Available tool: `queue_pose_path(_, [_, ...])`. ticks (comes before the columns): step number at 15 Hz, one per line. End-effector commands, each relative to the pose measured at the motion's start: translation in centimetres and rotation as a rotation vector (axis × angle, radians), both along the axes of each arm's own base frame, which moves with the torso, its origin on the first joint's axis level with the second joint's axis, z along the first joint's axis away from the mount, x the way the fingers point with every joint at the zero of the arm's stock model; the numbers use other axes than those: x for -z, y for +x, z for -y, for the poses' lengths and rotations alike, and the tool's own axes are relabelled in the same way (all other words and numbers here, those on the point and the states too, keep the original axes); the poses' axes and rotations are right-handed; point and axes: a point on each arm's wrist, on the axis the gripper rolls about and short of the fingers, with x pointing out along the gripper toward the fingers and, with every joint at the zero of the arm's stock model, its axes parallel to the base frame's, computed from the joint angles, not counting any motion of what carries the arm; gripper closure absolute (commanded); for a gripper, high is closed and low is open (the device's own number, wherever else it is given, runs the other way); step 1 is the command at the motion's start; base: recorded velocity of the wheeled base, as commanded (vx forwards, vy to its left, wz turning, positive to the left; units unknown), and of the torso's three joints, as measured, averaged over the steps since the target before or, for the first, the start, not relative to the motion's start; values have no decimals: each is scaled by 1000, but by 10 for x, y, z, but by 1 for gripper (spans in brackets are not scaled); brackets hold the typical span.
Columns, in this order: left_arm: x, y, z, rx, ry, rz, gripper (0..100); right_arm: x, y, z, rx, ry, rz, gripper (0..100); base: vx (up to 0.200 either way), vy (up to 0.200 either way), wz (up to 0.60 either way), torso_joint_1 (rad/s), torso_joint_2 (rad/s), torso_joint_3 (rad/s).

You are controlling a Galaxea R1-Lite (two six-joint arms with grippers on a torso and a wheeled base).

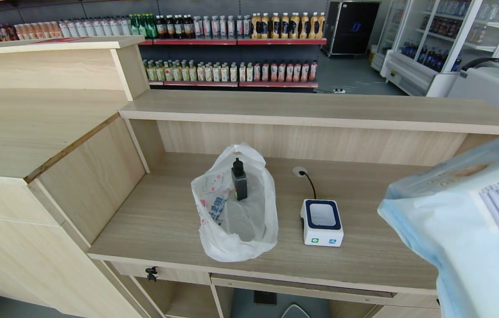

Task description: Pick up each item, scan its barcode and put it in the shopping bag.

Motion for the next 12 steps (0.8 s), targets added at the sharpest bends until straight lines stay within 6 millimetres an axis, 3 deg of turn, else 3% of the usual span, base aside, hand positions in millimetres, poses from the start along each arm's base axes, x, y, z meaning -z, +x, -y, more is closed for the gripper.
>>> queue_pose_path(1, [0, 0, 0, -1, 0, 0, 0, 0, -4, 2, -15, 9, 12, 100, 0, 0, 0, 0, 0, 0])
queue_pose_path(6, [0, 0, 0, -1, 0, -1, 0, 9, -13, 9, -31, -16, -20, 100, 0, 0, 0, 0, 0, 0])
queue_pose_path(12, [0, 0, 0, -1, 0, 0, 0, 8, -21, 14, -61, 10, 8, 100, 0, 0, 0, 0, 0, 0])
